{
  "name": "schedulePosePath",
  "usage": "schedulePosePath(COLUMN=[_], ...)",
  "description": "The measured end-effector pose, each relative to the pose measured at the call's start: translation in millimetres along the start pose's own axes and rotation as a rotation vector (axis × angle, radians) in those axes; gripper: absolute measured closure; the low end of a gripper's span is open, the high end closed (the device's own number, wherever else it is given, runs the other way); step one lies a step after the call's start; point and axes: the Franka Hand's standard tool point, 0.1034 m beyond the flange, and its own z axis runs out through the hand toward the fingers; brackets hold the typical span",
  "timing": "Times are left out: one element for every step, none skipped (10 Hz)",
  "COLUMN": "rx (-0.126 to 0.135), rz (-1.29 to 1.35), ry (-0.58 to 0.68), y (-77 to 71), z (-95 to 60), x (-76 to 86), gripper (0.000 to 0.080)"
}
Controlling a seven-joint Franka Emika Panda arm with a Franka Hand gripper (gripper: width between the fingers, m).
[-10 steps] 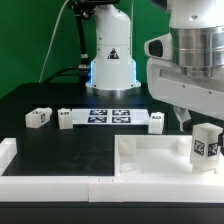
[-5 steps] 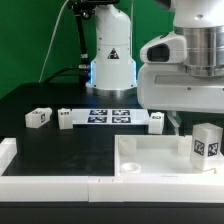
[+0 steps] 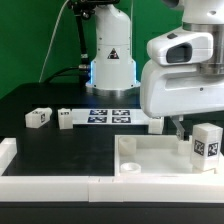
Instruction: Assemble one leg
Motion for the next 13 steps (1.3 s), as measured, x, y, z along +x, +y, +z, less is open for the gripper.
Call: schedulePosePath(rx=[0.000,0.000,0.000,0.002,0.002,0.000,0.003,0.006,0.025,0.042,0.054,0.063,0.063], rz=[-0.036,-0.041,-0.040,-0.020,0.007,0.003,0.063,0.161,0.302,0.437,0.571,0.738,0.859], ry=[0.000,0.000,0.000,0.000,0.000,0.000,0.000,0.000,-0.002,-0.005,-0.006,-0.007,-0.007], y=[0.2,0.3,0.3,0.0,-0.2,0.9,0.6,0.9,2.9,3.8,4.9,6.1,6.4], z=[0.0,0.0,0.1,0.1,0.1,0.0,0.0,0.1,0.3,0.8,1.4,1.9,2.1], x=[0.0,-0.1,-0.1,0.0,0.0,-0.1,0.0,-0.1,-0.4,-0.4,-0.1,0.4,0.7], gripper=[0.0150,0.0150,0.0150,0.0273,0.0415,0.0510,0.0510,0.0509,0.0509,0.0509,0.0509,0.0509,0.0509])
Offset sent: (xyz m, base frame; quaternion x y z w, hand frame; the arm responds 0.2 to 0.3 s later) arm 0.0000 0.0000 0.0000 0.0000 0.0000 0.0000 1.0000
